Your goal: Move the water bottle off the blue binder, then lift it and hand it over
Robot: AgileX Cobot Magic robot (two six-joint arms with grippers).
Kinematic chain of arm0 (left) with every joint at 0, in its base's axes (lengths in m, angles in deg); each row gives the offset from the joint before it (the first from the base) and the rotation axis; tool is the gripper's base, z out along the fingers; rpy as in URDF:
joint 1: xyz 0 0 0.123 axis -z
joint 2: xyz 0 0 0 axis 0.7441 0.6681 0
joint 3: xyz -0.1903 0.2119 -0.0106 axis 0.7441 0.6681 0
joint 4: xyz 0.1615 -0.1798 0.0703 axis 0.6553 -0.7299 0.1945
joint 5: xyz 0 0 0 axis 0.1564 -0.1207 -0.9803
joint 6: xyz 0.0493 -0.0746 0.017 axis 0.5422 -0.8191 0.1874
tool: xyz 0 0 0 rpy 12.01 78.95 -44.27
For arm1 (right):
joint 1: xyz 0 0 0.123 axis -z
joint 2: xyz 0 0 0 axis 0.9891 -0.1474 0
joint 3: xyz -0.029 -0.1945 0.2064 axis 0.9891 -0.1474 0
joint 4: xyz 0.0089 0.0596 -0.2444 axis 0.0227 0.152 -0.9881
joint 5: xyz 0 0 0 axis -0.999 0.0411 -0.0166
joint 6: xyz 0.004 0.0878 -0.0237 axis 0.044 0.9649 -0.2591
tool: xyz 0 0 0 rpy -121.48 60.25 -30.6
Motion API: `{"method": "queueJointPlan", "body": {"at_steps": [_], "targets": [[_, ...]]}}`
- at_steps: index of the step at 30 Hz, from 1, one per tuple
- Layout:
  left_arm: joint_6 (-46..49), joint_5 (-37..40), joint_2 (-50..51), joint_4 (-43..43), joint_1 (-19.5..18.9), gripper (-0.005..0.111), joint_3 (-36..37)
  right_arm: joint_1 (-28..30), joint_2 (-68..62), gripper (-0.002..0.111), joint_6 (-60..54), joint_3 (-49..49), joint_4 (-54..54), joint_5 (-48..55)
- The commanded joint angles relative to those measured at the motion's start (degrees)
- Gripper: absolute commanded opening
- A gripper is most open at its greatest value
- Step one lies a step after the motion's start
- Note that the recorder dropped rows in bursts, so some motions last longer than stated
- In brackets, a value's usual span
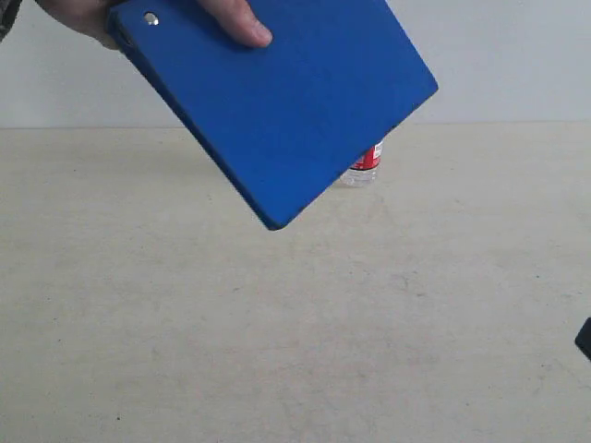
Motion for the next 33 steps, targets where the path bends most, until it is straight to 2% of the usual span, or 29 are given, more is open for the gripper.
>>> {"method": "queueJointPlan", "body": {"at_steps": [1, 9, 13, 15, 18, 22, 29, 31, 33], "targets": [[-0.6, 0.1, -0.3, -0.5, -0.1, 0.004, 0.2, 0.2, -0.1, 0.000, 0.3, 0.0, -0.1, 1.9], [-0.6, 0.1, -0.3, -0.5, -0.1, 0.004, 0.2, 0.7, 1.0, 0.000, -0.4, 0.0, 0.0, -3.2], [-0.6, 0.1, -0.3, -0.5, -0.1, 0.004, 0.2, 8.2, 9.2, 0.000, -4.2, 0.0, 0.0, -1.9], [-0.6, 0.1, -0.3, -0.5, -0.1, 0.004, 0.2, 13.2, 9.2, 0.000, -8.8, 1.3, 0.6, -3.3], [-0.6, 0.0, -0.9, -0.3, -0.1, 0.004, 0.2, 17.1, 9.2, 0.000, -13.6, 4.5, -0.2, -3.0], [-0.6, 0.1, -1.0, -0.3, -0.1, 0.004, 0.2, 17.9, 9.2, 0.000, -18.4, 7.3, -0.5, -4.3], [-0.6, 0.1, -1.0, -0.3, -0.1, 0.004, 0.2, 17.9, 9.2, 0.000, -17.6, 9.4, 0.4, -8.9], [-0.6, 0.1, -1.0, -0.3, -0.1, 0.004, 0.2, 17.9, 9.2, 0.000, -11.6, 9.6, -6.5, -9.4], [-0.6, 0.1, -1.0, -0.3, -0.1, 0.004, 0.2, 17.9, 9.2, 0.000, 6.3, 9.6, -26.8, -10.2]]}}
